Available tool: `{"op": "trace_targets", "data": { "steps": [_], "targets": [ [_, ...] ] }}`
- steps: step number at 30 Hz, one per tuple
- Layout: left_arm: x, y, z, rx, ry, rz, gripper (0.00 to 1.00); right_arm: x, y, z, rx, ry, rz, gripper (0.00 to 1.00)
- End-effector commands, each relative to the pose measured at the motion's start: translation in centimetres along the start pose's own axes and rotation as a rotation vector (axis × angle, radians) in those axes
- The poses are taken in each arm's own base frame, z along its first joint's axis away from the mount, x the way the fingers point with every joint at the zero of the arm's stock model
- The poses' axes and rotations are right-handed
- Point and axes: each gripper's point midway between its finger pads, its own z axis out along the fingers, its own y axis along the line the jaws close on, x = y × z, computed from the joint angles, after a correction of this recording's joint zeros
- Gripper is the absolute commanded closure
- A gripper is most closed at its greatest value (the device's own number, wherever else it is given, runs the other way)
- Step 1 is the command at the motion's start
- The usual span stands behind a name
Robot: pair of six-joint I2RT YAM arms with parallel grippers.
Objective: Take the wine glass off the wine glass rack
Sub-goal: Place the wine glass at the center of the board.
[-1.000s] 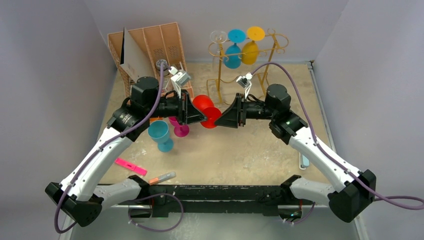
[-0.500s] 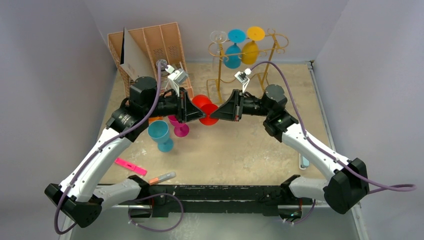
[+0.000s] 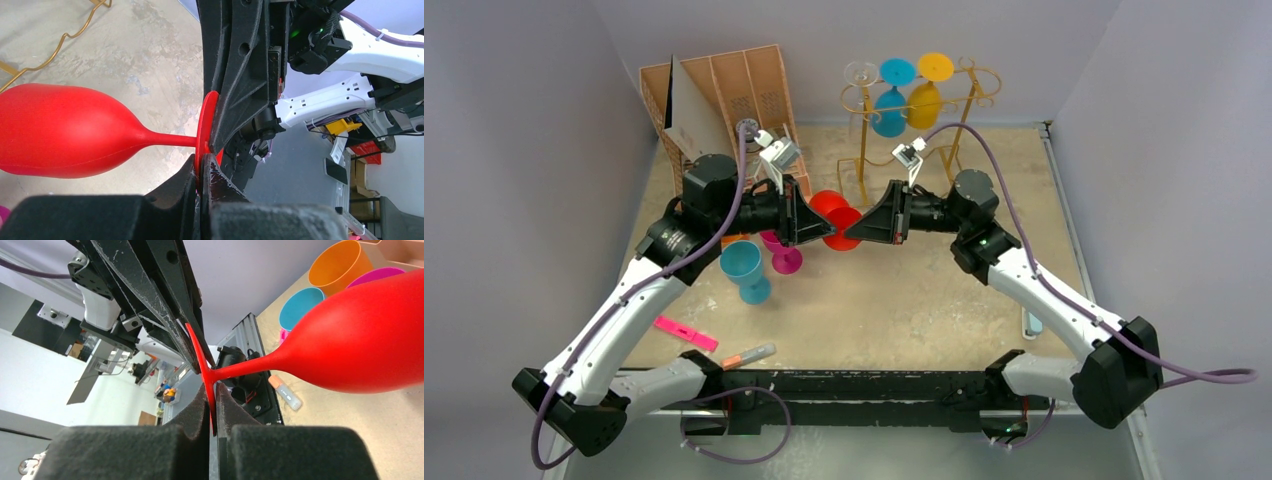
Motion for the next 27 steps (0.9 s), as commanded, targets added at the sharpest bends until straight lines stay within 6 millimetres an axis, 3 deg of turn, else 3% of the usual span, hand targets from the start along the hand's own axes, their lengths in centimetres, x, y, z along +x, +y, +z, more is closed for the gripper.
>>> {"op": "trace_targets", "data": {
  "steps": [1, 7, 11, 13, 18, 22, 27],
  "targets": [
    [-1.4, -1.1, -0.1, 0.045, -0.060, 0.070, 1.00, -0.1, 1.7, -0.4, -0.046, -0.004, -0.051, 1.00],
    [-1.2, -1.2, 0.3, 0.066, -0.048, 0.045, 0.99, 0.1, 2.1, -0.7, -0.056, -0.006, -0.094, 1.00],
    [-0.9, -0.9, 0.3, 0.048, -0.021, 0.017, 0.78, 0.4, 2.2, -1.1, -0.052, -0.011, -0.161, 1.00],
    [-0.8, -0.9, 0.1, 0.029, -0.019, 0.008, 0.62, 0.5, 2.2, -1.2, -0.051, -0.016, -0.200, 1.00],
    [-1.6, -0.9, -1.2, -0.030, -0.070, 0.023, 0.33, 1.3, 1.9, -1.8, -0.053, -0.017, -0.317, 1.00],
    [-1.7, -0.7, -2.0, -0.076, -0.079, 0.026, 0.23, 2.1, 1.5, -2.4, -0.049, -0.005, -0.403, 1.00],
    [-1.4, 0.1, -2.3, -0.127, -0.066, 0.009, 0.21, 3.4, 1.5, -2.9, -0.089, 0.028, -0.524, 1.00]
  ]
}}
